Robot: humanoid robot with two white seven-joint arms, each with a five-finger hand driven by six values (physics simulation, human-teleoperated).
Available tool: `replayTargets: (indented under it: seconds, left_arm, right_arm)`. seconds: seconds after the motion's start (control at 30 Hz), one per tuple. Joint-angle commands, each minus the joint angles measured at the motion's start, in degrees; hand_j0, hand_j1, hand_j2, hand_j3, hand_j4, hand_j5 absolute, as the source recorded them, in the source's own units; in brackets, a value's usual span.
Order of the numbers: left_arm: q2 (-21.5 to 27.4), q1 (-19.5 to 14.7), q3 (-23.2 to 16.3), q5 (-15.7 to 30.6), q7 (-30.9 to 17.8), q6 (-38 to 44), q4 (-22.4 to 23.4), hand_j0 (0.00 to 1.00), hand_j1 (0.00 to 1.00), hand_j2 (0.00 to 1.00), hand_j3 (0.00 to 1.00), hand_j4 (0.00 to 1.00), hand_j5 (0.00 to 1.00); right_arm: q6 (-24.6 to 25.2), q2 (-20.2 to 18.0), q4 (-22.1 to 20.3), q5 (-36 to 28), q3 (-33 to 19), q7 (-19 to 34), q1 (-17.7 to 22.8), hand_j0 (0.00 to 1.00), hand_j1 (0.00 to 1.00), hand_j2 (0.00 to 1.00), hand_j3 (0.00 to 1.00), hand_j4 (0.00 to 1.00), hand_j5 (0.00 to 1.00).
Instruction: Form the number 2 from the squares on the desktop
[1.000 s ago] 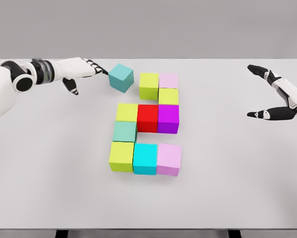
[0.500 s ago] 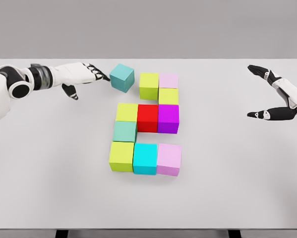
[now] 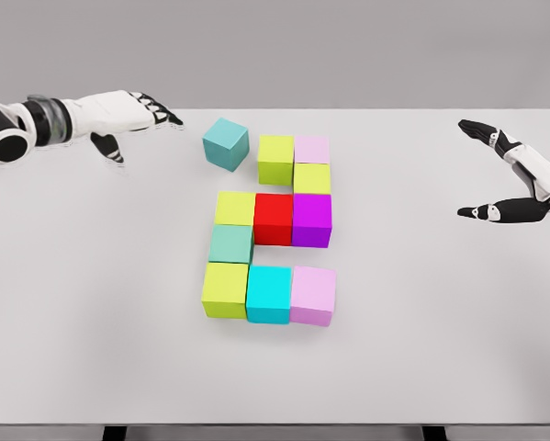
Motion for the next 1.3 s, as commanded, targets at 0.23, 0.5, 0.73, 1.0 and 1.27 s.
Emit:
replayTargets:
  seconds: [0.23,0.5,0.73,1.0,1.27]
  left_arm:
    - [-10.11,-4.31,0.11,-0.82,-0.03,0.06,12.5,1.0,1.0,1.0,1.0,1.0,1.0]
    - [-16.0,-6.68,0.11,-2.06,-0.55,0.06,17.43,1.0,1.0,1.0,1.0,1.0,1.0]
    - [-19.25,-7.38,0.02,-2.85,-1.35,0.06,21.03,1.0,1.0,1.0,1.0,1.0,1.0]
    - [-20.39,-7.38,-0.24,-4.69,-1.35,0.06,23.23,1.0,1.0,1.0,1.0,1.0,1.0]
    - [-19.78,-6.77,-0.33,-4.6,-1.7,0.06,22.61,1.0,1.0,1.0,1.0,1.0,1.0]
  right_arm:
    - [0.12,-0.06,0.2,-0.48,-0.02,-0.02,0.09,1.0,1.0,1.0,1.0,1.0,1.0]
    - [0.12,-0.06,0.02,-0.48,-0.02,-0.02,0.09,1.0,1.0,1.0,1.0,1.0,1.0]
    - [0.12,-0.06,0.11,-0.48,-0.02,-0.02,0.09,1.0,1.0,1.0,1.0,1.0,1.0]
    - [0.12,-0.06,0.2,-0.48,-0.02,-0.02,0.09,1.0,1.0,1.0,1.0,1.0,1.0]
    - [0.12,-0.06,0.2,-0.48,-0.02,-0.02,0.09,1.0,1.0,1.0,1.0,1.0,1.0]
